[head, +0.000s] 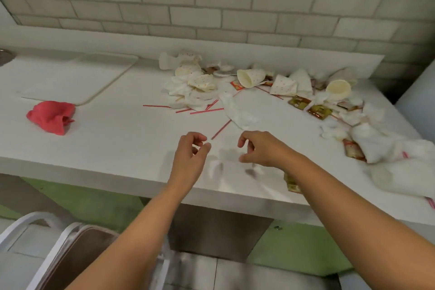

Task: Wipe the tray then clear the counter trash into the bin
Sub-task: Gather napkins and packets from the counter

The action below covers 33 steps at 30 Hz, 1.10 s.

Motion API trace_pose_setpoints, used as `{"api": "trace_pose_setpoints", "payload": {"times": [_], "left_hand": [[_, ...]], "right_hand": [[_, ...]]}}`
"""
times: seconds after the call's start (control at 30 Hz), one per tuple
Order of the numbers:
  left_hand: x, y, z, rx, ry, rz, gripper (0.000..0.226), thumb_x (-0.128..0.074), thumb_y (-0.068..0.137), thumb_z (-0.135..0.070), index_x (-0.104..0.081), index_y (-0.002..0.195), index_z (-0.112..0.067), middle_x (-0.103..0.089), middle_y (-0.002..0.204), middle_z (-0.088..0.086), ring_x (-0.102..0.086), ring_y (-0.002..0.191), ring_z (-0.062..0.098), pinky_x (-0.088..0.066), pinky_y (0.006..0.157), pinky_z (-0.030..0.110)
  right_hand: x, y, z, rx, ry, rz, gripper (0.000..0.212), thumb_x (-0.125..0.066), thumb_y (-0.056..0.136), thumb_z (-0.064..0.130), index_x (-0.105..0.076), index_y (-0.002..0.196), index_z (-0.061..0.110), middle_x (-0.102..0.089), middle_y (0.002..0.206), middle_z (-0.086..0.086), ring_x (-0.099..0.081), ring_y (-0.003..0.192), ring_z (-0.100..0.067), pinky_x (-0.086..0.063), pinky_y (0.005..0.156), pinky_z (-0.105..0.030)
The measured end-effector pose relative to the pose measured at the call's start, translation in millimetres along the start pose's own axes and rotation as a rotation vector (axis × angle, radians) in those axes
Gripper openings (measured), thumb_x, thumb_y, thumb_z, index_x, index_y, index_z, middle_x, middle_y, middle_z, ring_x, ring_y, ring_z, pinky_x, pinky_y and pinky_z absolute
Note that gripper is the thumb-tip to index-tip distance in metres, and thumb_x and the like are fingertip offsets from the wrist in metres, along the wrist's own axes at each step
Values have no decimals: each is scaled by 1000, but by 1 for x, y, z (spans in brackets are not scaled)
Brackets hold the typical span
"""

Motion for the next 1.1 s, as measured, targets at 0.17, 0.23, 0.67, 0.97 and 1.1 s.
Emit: {"api": "trace_pose_setpoints", "payload": {"times": [0.17, 0.23, 0.67, 0.97, 1.1], "left_hand": [[-81, -8, -16, -11, 60, 224, 11, -54, 92, -23, -49, 101, -24, -48, 112, -2, -49, 80, 3, -36, 67, 7], [-108, -12, -21, -27, 102, 293, 12, -54, 92, -24, -47, 102, -26, -46, 113, -3, -49, 80, 2, -37, 67, 5], [-205, -27, -39, -16, 185, 534, 42, -62, 87, -31, -45, 124, -21, -48, 117, -5, -54, 88, 7, -44, 71, 14], [-252, -28, -74, 47, -90, 555, 8, -54, 93, -15, -56, 100, -14, -65, 100, 11, -62, 92, 22, -52, 68, 25], [-272, -29, -80, 136, -125, 572, 10, -44, 95, -9, -54, 95, -12, -60, 100, 10, -57, 86, 16, -48, 63, 20]], "right_hand": [[16, -20, -88, -182, -190, 65, 66, -78, 73, 33, -45, 130, 25, -44, 126, -2, -45, 116, -22, -44, 89, -33], [9, -25, -111, -226, -231, 124, 77, -78, 71, 37, -39, 136, 24, -39, 133, -2, -41, 123, -24, -43, 94, -35], [26, -33, -153, -112, 131, -145, 19, -65, 83, 19, -48, 89, 14, -47, 78, 5, -46, 77, -16, -32, 55, -19], [75, -79, -191, -92, 433, -194, 19, -60, 90, 18, -57, 110, 16, -55, 89, 5, -54, 78, -11, -51, 75, -31], [108, -108, -248, -272, 294, -363, 34, -61, 89, 32, -54, 120, 20, -54, 109, 1, -51, 87, -12, -41, 75, -24]]}}
Point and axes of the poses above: each hand's wrist, its own y-axis towards the middle knuckle, its own x-axis out of the back of the hand, z = x × y, the point moved 8 cm from there along y, towards the middle knuckle
